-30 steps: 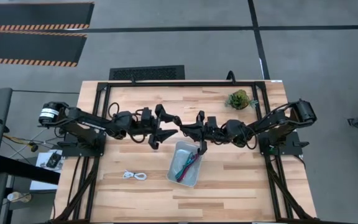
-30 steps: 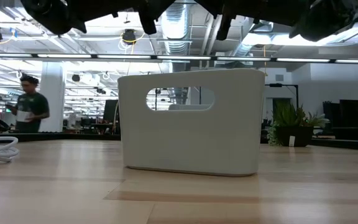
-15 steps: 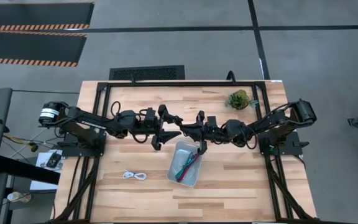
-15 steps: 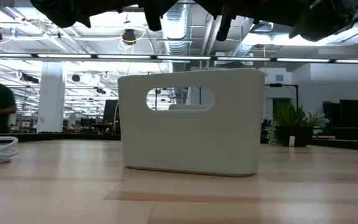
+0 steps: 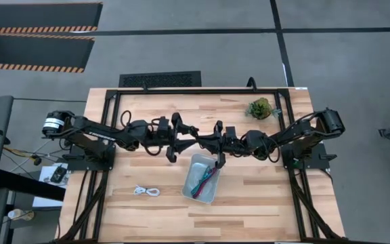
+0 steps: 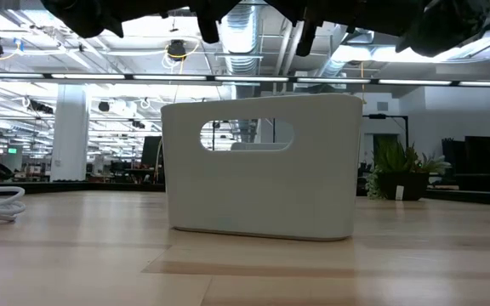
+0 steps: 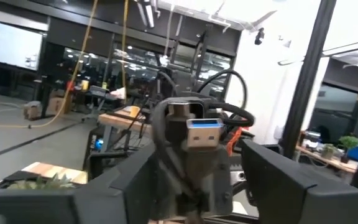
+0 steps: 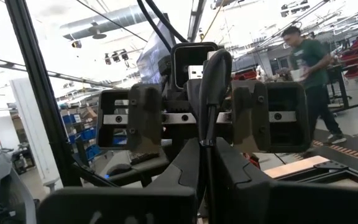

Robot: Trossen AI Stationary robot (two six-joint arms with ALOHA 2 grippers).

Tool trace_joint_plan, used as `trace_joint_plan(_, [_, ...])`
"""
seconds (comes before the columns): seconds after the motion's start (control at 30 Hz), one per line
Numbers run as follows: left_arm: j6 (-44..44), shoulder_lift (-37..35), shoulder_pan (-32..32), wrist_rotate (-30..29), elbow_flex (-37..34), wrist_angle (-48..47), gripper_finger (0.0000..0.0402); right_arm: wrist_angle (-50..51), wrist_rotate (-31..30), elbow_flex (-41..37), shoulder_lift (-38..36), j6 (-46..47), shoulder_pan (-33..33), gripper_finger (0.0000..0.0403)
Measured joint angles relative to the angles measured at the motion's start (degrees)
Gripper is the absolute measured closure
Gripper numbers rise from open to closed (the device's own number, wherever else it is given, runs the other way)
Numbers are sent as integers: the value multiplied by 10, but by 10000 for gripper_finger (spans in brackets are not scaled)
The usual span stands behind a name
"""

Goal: Pick and place USB-C Cables
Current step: Put the black charger cable into the gray bin

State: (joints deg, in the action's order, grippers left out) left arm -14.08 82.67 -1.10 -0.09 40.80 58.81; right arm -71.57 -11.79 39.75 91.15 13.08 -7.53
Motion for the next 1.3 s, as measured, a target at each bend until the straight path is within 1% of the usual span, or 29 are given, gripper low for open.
trace_joint_plan(0.23, [1, 0, 0, -35, 0, -14, 276, 0, 0, 0, 0, 6, 0, 369])
trace_joint_plan(0.4, [10, -1, 2, -34, 0, -14, 357, 1, -4, 0, 0, 18, 1, 363])
trace_joint_plan(0.43, [10, -1, 2, -32, 0, -14, 364, 3, -4, 0, 0, 19, 2, 359])
trace_joint_plan(0.57, [10, -1, 2, -25, -1, -25, 364, 23, -3, 0, 0, 20, 2, 339])
trace_joint_plan(0.67, [6, -4, 2, -23, -1, -49, 364, 36, -3, 0, 0, 16, 1, 316])
trace_joint_plan(0.83, [8, -28, 2, -23, -1, -100, 364, 78, 0, 0, -26, 1, 1, 258])
trace_joint_plan(0.97, [19, -66, 3, -36, -1, -145, 364, 136, 0, 0, -72, -2, 4, 213])
trace_joint_plan(1.07, [32, -99, 3, -63, -1, -211, 364, 203, -1, 0, -123, -12, 5, 192])
trace_joint_plan(1.13, [31, -121, 3, -85, 0, -270, 364, 257, -10, 0, -162, -12, 5, 186])
trace_joint_plan(1.2, [15, -134, 3, -108, 14, -348, 364, 329, -23, 0, -209, -12, 5, 185])
trace_joint_plan(1.3, [-21, -132, -5, -136, 52, -464, 364, 418, -50, 0, -275, -8, 3, 192])
